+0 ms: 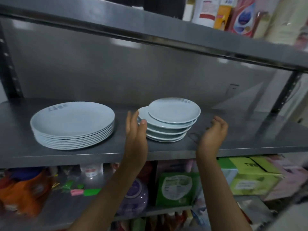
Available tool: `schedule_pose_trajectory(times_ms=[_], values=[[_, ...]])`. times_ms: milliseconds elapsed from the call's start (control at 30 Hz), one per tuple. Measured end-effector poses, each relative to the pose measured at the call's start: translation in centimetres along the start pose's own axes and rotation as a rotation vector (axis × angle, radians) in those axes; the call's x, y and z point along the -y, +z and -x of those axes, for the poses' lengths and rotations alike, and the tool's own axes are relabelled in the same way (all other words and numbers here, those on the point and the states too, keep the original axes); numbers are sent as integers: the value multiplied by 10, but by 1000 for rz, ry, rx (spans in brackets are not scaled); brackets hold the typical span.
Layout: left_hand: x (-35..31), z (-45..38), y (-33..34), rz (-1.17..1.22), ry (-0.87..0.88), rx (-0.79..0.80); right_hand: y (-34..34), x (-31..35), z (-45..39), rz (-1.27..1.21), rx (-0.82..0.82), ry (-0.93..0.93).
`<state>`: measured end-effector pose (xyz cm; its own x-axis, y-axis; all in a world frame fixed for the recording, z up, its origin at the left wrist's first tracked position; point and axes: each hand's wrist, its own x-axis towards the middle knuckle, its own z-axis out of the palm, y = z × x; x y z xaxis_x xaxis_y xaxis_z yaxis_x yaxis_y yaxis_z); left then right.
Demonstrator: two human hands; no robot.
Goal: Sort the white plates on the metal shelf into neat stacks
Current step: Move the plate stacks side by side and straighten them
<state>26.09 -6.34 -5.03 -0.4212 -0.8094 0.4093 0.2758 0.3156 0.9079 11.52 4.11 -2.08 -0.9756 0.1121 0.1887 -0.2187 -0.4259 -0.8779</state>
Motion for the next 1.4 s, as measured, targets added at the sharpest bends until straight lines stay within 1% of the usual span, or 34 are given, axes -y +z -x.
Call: schedule_pose_trajectory(times_ms=[67, 133, 200, 267, 400, 467, 600, 733, 933, 1000, 1133, 1267, 1400], values=[[5, -3, 18, 93, -120, -57, -5, -10, -32, -18, 7, 201], [14, -10, 29, 154, -220, -117, -5, -23, -60, -110, 112, 429], [26, -17, 35, 208, -304, -202, -2, -38, -81, -134, 282, 529], [35, -19, 39, 302, -380, -262, 4, -50, -95, -118, 403, 611], [38, -15, 48, 450, -425, -256, 18, -62, -104, -275, 584, 775], [37, -14, 51, 459, -419, -267, 19, -64, -107, -316, 614, 828], [27, -12, 52, 418, -442, -276, 14, -61, -107, -280, 650, 852], [15, -14, 43, 352, -427, -216, 6, -57, -98, -264, 652, 861], [7, -25, 22, 221, -479, -153, -13, -45, -75, -280, 582, 909], [7, -30, 15, 175, -475, -120, -19, -42, -66, -284, 561, 908], [8, -37, 1, 130, -483, -104, -26, -35, -48, -286, 539, 890], [11, -38, -2, 153, -488, -112, -30, -31, -36, -293, 532, 896], [14, -40, -6, 179, -494, -86, -31, -27, -26, -278, 517, 900]])
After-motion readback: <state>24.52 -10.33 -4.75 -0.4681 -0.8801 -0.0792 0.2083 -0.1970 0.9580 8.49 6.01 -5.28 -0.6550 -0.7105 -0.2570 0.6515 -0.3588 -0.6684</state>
